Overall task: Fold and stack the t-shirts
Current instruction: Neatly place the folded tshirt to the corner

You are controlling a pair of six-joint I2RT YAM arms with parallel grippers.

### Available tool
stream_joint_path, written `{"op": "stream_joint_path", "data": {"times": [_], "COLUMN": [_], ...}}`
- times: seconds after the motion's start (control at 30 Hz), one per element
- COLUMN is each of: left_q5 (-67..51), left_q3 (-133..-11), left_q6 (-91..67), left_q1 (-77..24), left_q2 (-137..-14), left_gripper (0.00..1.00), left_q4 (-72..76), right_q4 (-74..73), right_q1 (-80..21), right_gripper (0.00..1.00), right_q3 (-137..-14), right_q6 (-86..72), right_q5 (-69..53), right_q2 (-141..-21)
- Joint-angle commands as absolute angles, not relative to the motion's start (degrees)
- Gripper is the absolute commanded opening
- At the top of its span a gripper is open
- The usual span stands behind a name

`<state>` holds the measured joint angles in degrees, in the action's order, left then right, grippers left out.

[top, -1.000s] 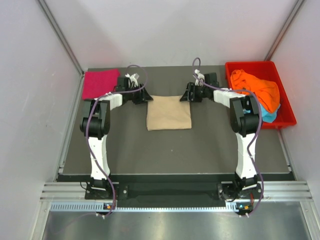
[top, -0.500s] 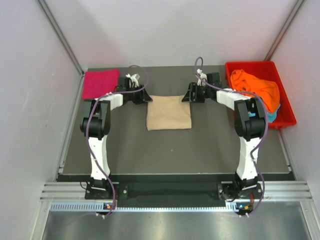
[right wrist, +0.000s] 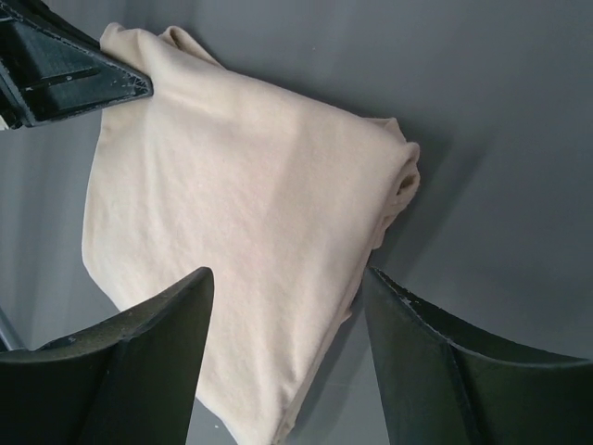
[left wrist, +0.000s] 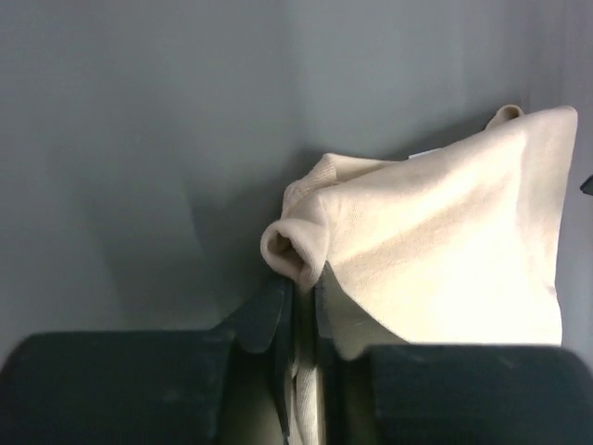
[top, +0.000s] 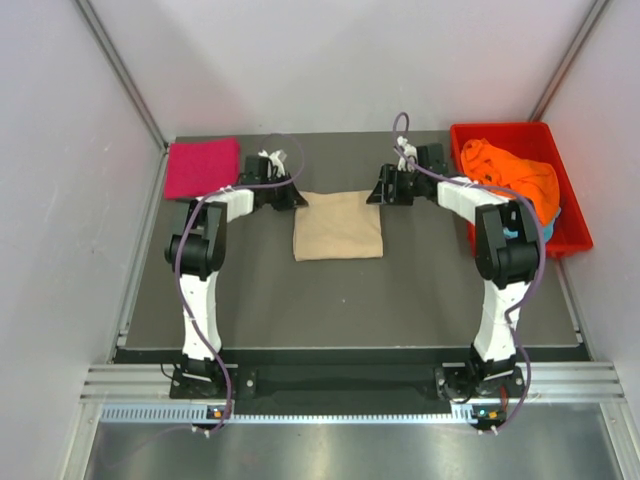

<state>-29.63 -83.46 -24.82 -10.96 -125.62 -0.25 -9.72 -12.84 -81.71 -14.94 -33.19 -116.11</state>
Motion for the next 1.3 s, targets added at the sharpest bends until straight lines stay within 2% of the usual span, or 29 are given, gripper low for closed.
{"op": "stream_joint_path", "data": {"times": [0.0,0.03,0.17,0.27,0.43,0.57,1.03,1.27], "left_q5": [-23.83,-23.21,-14.44,-2.48,7.54,15.28,25.55,22.25], "left_q3": [-80.77,-80.95,-82.96,-85.51,-86.74,-88.5,-93.16,-94.75], "left_q6": [-24.17,-24.17,-23.65,-23.47,-25.31,-26.54,-29.27,-16.54], "left_q1": [-12.39,-12.57,-16.42,-20.55,-24.52,-27.15,-29.44,-26.73], "left_q2": [-128.41,-127.8,-120.87,-117.44,-114.79,-115.13,-116.1,-115.75], "left_gripper": [0.07,0.0,0.0,0.0,0.0,0.0,0.0,0.0], "left_q4": [-8.35,-8.7,-12.38,-18.54,-21.96,-24.6,-29.0,-26.19], "right_q4": [-10.11,-10.19,-9.93,-8.27,-7.73,-8.7,-9.66,-10.63], "right_q1": [-12.39,-12.39,-12.66,-13.09,-13.27,-13.27,-13.36,-13.27], "right_gripper": [0.66,0.66,0.66,0.66,0.66,0.66,0.67,0.67], "right_q3": [-81.3,-81.3,-79.29,-74.02,-65.76,-63.72,-62.31,-61.53], "right_q6": [-13.54,-13.62,-14.59,-14.94,-14.94,-15.12,-16.43,-16.08], "right_q5": [-32.52,-32.52,-32.43,-30.59,-27.87,-26.28,-26.02,-25.58], "right_q2": [-111.8,-111.45,-109.34,-105.48,-98.28,-94.58,-92.02,-88.51]}}
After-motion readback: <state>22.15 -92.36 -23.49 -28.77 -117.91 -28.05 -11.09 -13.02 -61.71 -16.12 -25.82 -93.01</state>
